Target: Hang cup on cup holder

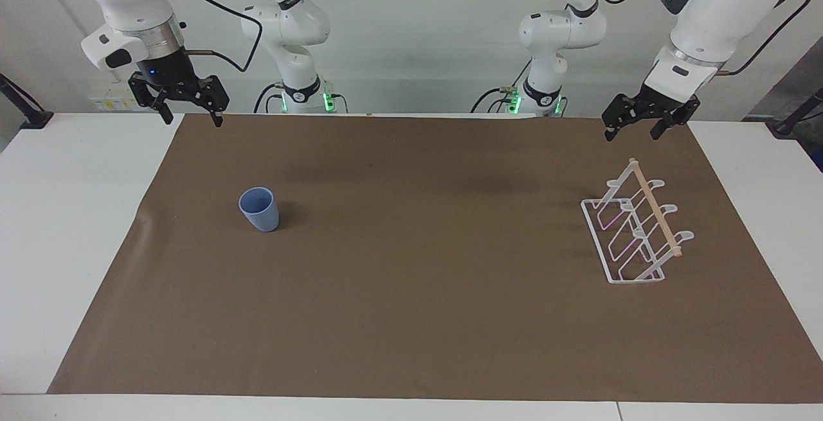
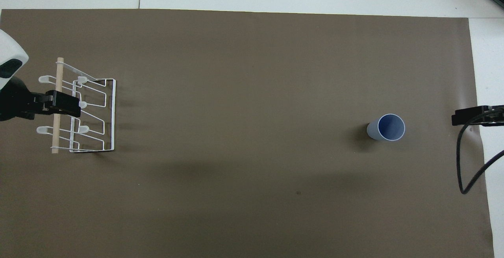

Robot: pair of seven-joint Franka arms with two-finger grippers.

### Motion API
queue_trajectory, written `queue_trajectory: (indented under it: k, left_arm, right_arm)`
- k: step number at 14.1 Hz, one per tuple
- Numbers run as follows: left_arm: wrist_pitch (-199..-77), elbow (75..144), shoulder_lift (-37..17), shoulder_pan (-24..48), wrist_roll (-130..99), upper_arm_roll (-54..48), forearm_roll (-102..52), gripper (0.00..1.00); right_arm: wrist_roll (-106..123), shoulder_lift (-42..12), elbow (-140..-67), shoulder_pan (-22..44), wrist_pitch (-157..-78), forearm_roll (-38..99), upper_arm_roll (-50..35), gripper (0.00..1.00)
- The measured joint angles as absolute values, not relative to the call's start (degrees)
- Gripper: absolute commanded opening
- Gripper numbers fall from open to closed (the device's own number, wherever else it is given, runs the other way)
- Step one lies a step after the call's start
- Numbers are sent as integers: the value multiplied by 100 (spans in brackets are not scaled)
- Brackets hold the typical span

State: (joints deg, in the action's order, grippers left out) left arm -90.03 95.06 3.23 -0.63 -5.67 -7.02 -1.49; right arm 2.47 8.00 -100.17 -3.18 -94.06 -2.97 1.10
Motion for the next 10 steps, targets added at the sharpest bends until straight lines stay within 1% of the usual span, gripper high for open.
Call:
queue_trajectory:
  k: [3,10]
  left_arm:
    - [-9005,9506,323,119,-579,-430,-149,100]
    - [-9006,9506,323,103,-566,-302,-149,100]
  right_arm:
    - [247,832,-10050,-315,-9407,-290,110,100]
    - [408,850,-10064,-284,-9407,-286,113,100]
